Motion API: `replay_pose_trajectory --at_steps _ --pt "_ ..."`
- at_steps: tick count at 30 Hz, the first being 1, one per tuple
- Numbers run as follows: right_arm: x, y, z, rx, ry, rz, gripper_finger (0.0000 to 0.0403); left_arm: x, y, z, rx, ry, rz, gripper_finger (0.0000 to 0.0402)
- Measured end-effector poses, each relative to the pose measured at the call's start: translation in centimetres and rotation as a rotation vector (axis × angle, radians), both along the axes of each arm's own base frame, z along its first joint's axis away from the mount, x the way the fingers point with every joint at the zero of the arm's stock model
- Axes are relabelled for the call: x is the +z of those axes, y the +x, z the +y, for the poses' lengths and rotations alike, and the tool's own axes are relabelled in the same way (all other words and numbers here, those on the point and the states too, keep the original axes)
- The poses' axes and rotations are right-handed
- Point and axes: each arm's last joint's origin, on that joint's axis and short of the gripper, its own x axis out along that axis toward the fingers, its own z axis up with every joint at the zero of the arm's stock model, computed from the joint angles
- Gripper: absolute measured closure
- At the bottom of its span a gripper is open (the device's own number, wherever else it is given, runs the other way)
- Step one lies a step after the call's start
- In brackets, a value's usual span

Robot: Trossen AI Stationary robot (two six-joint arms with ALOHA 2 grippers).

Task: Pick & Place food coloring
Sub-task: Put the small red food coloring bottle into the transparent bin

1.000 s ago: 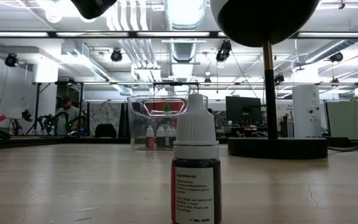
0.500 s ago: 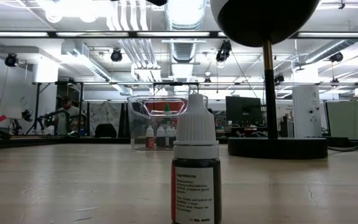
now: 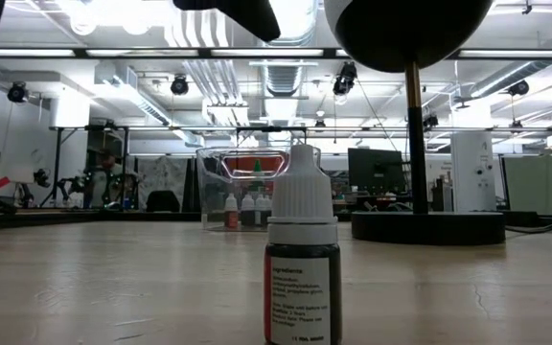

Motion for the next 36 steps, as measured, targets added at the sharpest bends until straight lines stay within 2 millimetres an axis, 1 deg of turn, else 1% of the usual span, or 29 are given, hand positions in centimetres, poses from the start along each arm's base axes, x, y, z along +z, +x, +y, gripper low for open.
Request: replay_pose_trajectory --at_steps 6,9,13,17,23,28,33,36 --pt "0.7 -4.0 -3.5 -0.048 0.022 -0.096 0.0312 -0.7 0.2 -0.2 0.016 -0.022 0.024 0.0182" --pt "0.3 -5.4 -4.9 -0.051 0.043 -0.11 0.0313 -1.2 0.4 -0.4 0.012 -0.025 0.039 0.0182" --pt "-0.9 -6.4 -5.8 -0.023 0.042 -0.119 0.0321 -1.7 0.5 -0.6 0.003 -0.031 0.055 0.0181" --pt "-2.1 -7.6 -6.9 -0.014 0.054 -0.122 0.0323 -1.7 0.5 -0.6 0.003 -0.031 0.055 0.0181" --pt "-4.2 -10.1 -8.7 -0.019 0.124 -0.128 0.0315 -1.8 0.5 -0.6 0.007 -0.032 0.057 0.0181" --pt "-5.9 -11.9 -9.5 -0.01 0.189 -0.133 0.0312 -1.8 0.5 -0.6 0.013 -0.036 0.057 0.0181" --pt "-7.8 -12.8 -10.0 -0.005 0.244 -0.071 0.032 -1.8 0.5 -0.6 0.045 -0.056 0.057 0.0181" --pt "-8.8 -13.0 -10.1 -0.008 0.255 -0.024 0.0325 -1.8 0.5 -0.6 0.058 -0.064 0.057 0.0181"
